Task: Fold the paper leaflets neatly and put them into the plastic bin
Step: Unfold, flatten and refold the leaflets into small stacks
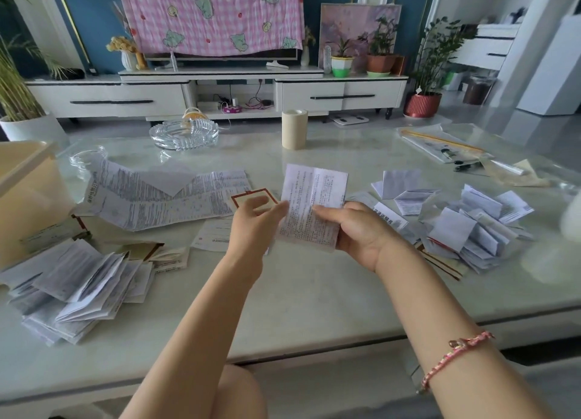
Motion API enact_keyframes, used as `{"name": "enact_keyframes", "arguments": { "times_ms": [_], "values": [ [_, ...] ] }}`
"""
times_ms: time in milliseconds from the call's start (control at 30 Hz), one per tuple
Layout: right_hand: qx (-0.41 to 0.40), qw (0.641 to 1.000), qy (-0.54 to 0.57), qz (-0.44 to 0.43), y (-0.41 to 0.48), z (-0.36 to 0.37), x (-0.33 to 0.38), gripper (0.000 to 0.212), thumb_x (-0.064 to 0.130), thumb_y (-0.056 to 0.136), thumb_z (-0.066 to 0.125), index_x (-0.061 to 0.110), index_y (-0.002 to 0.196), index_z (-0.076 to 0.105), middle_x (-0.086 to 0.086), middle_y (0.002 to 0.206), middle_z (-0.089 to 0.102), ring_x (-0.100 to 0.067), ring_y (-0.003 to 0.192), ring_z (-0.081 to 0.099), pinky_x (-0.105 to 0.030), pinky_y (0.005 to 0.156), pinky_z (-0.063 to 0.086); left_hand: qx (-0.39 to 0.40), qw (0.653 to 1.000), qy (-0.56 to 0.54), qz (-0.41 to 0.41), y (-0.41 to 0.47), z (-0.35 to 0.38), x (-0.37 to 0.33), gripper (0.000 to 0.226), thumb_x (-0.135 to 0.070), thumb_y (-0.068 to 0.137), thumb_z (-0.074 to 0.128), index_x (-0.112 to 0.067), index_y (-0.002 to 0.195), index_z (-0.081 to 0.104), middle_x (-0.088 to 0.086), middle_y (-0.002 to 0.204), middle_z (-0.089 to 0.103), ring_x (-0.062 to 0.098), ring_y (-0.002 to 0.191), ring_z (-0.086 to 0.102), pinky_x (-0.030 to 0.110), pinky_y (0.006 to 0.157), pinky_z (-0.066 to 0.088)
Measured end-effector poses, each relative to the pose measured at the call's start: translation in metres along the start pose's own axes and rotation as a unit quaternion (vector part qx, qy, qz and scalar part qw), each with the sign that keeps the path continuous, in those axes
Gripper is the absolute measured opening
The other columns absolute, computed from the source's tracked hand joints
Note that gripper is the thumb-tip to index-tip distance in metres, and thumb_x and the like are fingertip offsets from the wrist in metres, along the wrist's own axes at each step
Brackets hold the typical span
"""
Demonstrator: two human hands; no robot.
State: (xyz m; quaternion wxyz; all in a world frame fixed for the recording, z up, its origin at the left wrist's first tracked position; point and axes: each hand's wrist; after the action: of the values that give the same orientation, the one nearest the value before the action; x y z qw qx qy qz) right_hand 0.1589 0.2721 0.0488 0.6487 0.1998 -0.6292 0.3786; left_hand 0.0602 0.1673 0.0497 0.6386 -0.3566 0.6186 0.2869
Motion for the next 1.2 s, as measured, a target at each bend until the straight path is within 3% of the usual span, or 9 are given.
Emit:
{"name": "enact_keyframes", "arguments": {
  "times_ms": [100,333,500,700,833,900,1000,1100,1200],
  "values": [
    [0.013,1.0,-0.016,-0.014,-0.007,-0.005,0.002,0.023,0.003,0.092,0.051,0.004,0.113,0.062,-0.006,0.094,0.068,-0.017,0.079,0.064,-0.03,0.071,0.053,0.077,0.997,0.018,0.004,-0.007,0.003,-0.003,0.007,-0.016,0.09,0.06,-0.014,0.094,0.065,0.004,0.084,0.065,0.017,0.072,0.06,0.021,0.062,0.048],
    [0.011,0.998,-0.017,-0.057,-0.021,-0.016,0.008,0.036,-0.016,0.087,0.035,0.007,0.071,0.058,-0.007,0.069,0.06,-0.017,0.056,0.06,-0.028,0.047,0.055,0.058,0.998,-0.017,-0.024,-0.011,0.012,-0.007,0.026,-0.006,0.091,0.044,-0.019,0.081,0.064,0.008,0.086,0.062,0.018,0.07,0.056,0.016,0.044,0.043],
    [-0.019,0.981,-0.144,-0.126,-0.023,-0.017,0.005,0.061,-0.023,0.077,0.03,0.018,0.045,0.062,0.005,0.053,0.061,-0.012,0.053,0.056,-0.019,0.048,0.05,0.108,0.994,0.008,-0.024,-0.009,0.013,-0.002,0.02,-0.034,0.089,0.059,-0.018,0.081,0.068,0.006,0.087,0.064,0.019,0.08,0.058,0.029,0.071,0.05],
    [-0.091,0.983,-0.104,-0.117,-0.021,-0.012,0.005,0.031,-0.001,0.091,0.038,0.018,0.091,0.062,0.0,0.084,0.063,-0.013,0.07,0.059,-0.022,0.059,0.052,0.067,0.998,0.011,0.011,-0.008,0.012,0.003,0.012,-0.013,0.088,0.062,-0.015,0.075,0.061,0.002,0.073,0.056,0.016,0.069,0.052,0.022,0.058,0.043],
    [-0.272,0.901,-0.205,-0.27,-0.018,-0.01,0.005,0.014,0.005,0.09,0.049,0.012,0.093,0.061,0.003,0.091,0.062,-0.006,0.077,0.056,-0.011,0.071,0.042,0.042,0.998,-0.053,-0.019,-0.006,0.007,0.0,0.012,-0.011,0.091,0.058,-0.009,0.079,0.059,0.006,0.082,0.057,0.017,0.07,0.057,0.017,0.05,0.052],
    [-0.205,0.887,-0.288,-0.299,-0.02,-0.003,0.003,0.014,0.013,0.091,0.054,0.008,0.099,0.064,0.001,0.098,0.064,-0.01,0.087,0.057,-0.016,0.078,0.042,0.07,0.993,-0.089,-0.045,-0.006,0.009,-0.001,0.011,-0.01,0.09,0.058,-0.009,0.08,0.06,0.006,0.083,0.06,0.017,0.072,0.059,0.022,0.059,0.054],
    [-0.071,0.913,-0.345,-0.204,-0.023,0.012,-0.009,0.026,0.029,0.094,0.053,0.009,0.109,0.061,-0.003,0.098,0.064,-0.019,0.09,0.058,-0.031,0.077,0.045,0.103,0.99,-0.087,-0.042,-0.006,0.011,0.001,0.014,-0.014,0.089,0.061,-0.015,0.075,0.062,0.001,0.075,0.06,0.014,0.075,0.055,0.024,0.073,0.043],
    [0.015,0.98,-0.178,-0.089,-0.029,0.018,-0.015,0.021,0.021,0.1,0.042,0.006,0.101,0.057,-0.01,0.085,0.065,-0.02,0.068,0.063,-0.029,0.063,0.052,0.082,0.996,-0.014,0.013,-0.004,0.011,0.006,0.013,-0.017,0.086,0.064,-0.015,0.074,0.065,0.004,0.068,0.057,0.017,0.067,0.051,0.025,0.066,0.039],
    [0.035,0.991,-0.123,-0.041,-0.03,0.014,-0.016,0.02,0.017,0.1,0.042,0.006,0.094,0.059,-0.007,0.072,0.064,-0.011,0.049,0.062,-0.02,0.051,0.049,0.065,0.997,-0.027,0.042,-0.003,0.013,0.008,0.008,-0.007,0.085,0.065,-0.012,0.089,0.062,0.006,0.075,0.06,0.019,0.067,0.056,0.025,0.064,0.046]
  ]
}}
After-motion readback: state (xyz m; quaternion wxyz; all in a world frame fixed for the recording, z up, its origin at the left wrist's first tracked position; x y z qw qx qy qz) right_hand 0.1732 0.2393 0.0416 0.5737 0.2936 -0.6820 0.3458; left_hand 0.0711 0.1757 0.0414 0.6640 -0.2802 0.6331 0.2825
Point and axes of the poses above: each hand's wrist, its own y-axis towards the middle knuckle, its own z-axis out of the palm, x = y × z
